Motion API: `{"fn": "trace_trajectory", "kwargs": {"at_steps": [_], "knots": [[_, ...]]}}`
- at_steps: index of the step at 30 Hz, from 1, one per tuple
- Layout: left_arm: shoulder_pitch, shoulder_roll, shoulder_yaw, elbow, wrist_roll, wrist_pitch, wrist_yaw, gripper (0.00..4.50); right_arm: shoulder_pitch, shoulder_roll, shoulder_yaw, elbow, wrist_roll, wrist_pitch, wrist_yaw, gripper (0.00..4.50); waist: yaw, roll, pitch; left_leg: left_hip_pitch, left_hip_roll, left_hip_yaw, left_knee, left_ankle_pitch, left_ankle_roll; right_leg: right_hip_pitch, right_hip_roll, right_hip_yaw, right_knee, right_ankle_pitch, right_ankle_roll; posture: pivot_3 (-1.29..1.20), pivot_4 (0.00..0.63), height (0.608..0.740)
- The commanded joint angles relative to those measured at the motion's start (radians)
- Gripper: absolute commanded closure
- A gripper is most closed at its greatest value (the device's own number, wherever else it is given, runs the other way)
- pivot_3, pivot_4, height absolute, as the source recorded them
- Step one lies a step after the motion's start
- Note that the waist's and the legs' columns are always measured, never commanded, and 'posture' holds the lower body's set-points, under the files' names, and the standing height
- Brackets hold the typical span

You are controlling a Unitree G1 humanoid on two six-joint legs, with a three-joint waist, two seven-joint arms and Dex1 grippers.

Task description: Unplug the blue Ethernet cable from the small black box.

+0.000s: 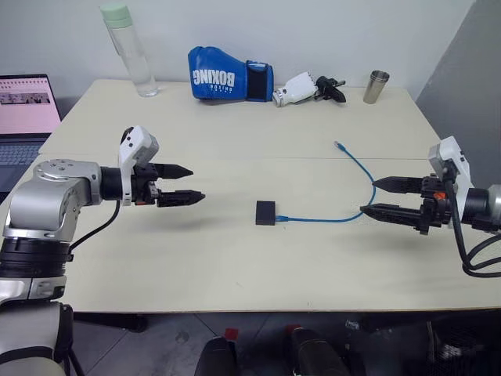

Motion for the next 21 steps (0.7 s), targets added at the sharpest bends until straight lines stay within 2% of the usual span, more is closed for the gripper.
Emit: {"fn": "trace_trajectory", "kwargs": {"at_steps": [1, 21], "knots": [[-0.016, 0.004, 0.023, 0.005, 0.013, -0.057, 0.006, 0.05, -0.005, -0.018, -0.023, -0.016, 0.014, -0.01, 0.006, 0.0, 0.001, 0.0, 0.0, 0.0, 0.0, 0.0, 0.0, 0.0, 0.0, 0.0, 0.0, 0.0, 0.0, 0.0, 0.0, 0.0, 0.15, 0.74], [-0.029, 0.036, 0.017, 0.015, 0.011, -0.057, -0.036, 0.05, -0.031, 0.002, 0.064, 0.006, -0.019, -0.085, 0.015, 0.0, 0.007, 0.0, 0.0, 0.0, 0.0, 0.0, 0.001, 0.0, 0.0, 0.0, 0.0, 0.0, 0.001, 0.0, 0.0, 0.0, 0.15, 0.74]]}}
